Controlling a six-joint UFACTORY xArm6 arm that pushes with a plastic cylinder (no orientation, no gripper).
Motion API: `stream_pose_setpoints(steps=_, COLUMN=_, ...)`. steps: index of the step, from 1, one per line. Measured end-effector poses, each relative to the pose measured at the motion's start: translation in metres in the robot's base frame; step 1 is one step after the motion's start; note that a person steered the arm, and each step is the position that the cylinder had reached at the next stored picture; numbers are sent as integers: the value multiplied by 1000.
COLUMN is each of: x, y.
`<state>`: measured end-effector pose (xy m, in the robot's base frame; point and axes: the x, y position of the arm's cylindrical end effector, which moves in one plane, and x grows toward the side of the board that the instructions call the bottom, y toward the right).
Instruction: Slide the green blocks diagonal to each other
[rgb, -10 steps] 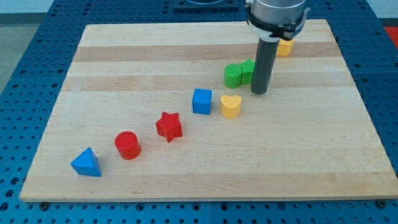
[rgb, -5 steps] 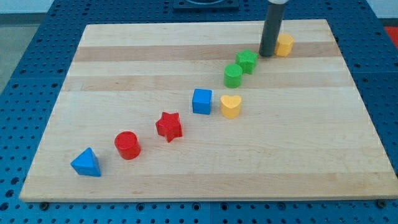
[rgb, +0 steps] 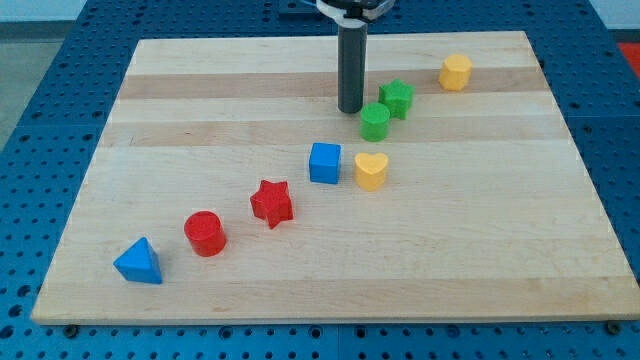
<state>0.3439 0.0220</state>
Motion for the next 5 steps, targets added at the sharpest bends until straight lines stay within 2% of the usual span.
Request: stream_pose_setpoints(steps=5, x=0, y=40)
